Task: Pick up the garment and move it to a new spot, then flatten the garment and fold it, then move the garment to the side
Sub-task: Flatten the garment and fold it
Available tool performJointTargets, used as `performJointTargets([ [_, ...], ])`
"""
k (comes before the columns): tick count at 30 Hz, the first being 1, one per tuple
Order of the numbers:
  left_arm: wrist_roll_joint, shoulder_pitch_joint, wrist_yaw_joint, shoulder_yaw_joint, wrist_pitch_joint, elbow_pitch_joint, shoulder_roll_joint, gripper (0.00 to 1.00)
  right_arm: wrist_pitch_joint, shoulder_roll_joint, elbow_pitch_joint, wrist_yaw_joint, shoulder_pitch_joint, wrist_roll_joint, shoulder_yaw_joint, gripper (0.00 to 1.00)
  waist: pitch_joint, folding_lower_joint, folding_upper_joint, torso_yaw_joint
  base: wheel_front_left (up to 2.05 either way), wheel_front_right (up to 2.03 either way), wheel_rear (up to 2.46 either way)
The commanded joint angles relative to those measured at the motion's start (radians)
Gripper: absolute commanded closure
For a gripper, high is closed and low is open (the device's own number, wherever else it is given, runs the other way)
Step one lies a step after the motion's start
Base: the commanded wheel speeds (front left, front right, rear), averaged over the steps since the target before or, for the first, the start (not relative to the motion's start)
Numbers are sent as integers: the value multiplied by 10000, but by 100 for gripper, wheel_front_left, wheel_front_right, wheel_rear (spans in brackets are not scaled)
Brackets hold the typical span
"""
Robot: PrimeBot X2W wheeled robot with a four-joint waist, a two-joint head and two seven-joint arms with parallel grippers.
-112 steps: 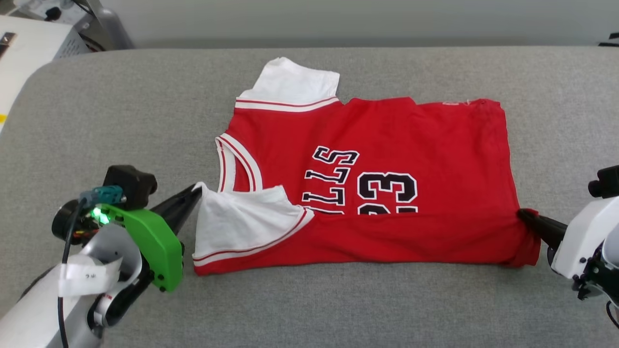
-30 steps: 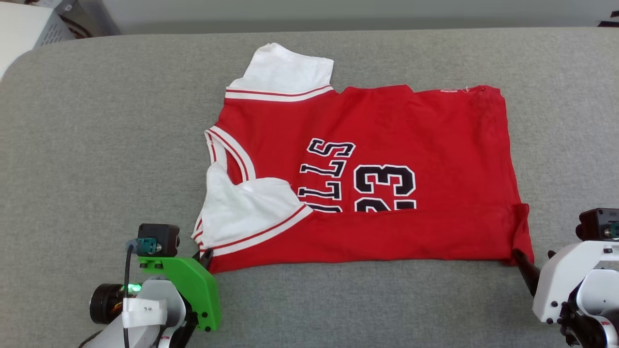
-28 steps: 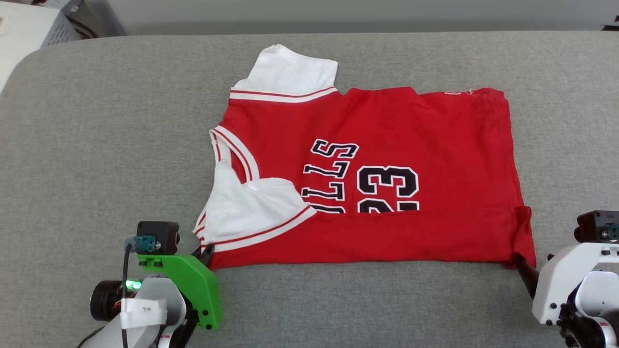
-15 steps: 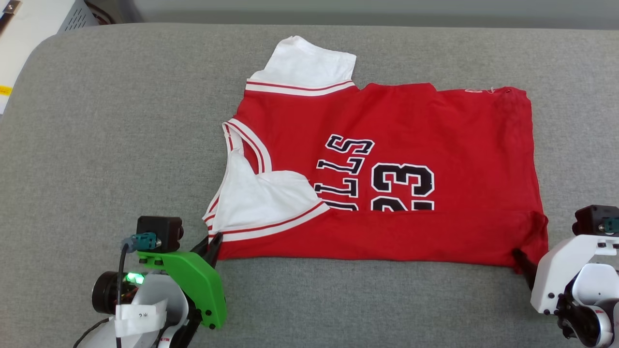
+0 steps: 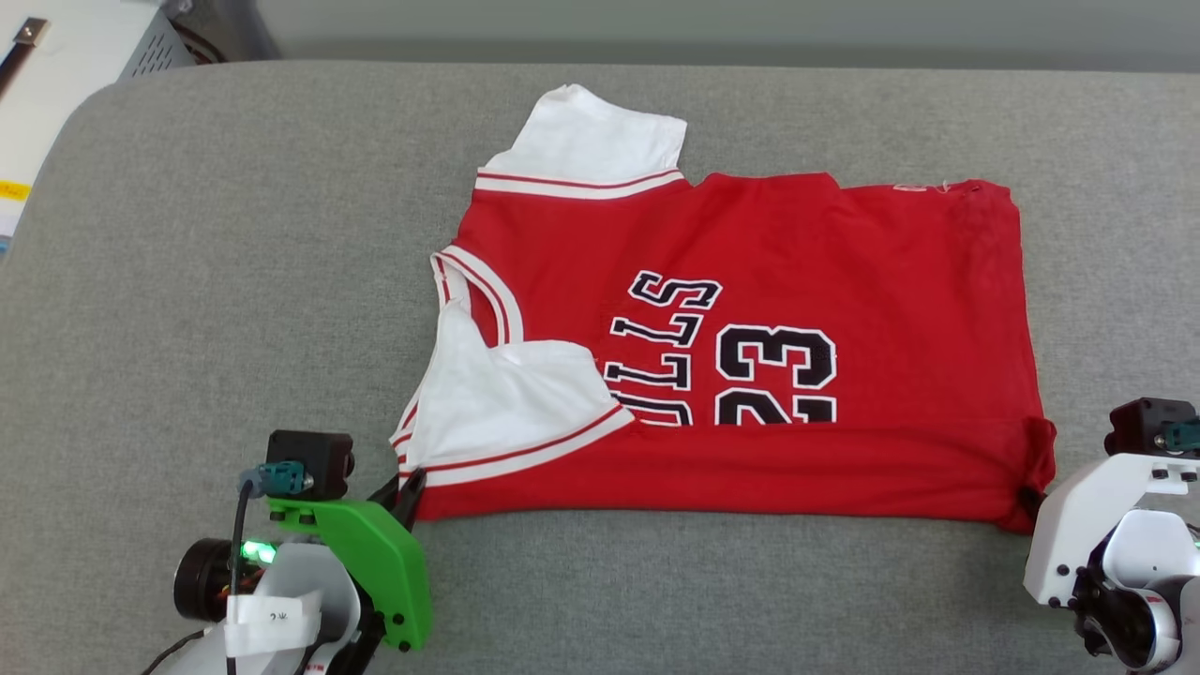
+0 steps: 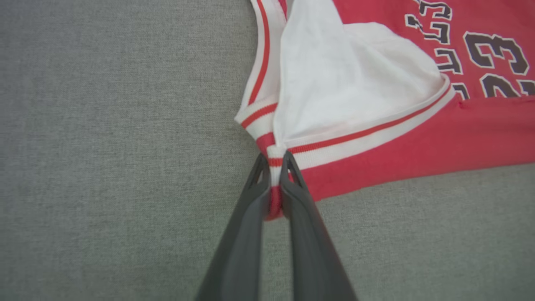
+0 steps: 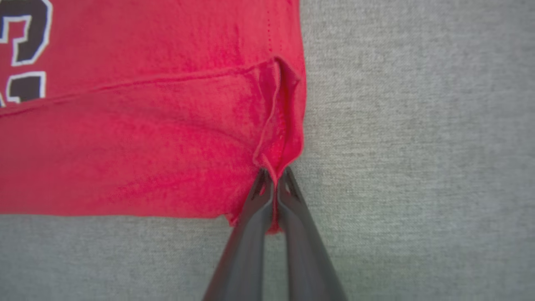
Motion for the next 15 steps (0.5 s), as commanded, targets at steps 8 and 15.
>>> performJointTargets([
  [8,-80,551,112,-123,181,246,235,100,562,-379,-429,-9,567,387,84,100,-743,0,0,-44,0,0,0],
  [15,-316,1167,188,-267,472,18,452,100,1441,-581,-1337,-9,1545,728,79,100,-1127,0,0,-47,0,0,0],
])
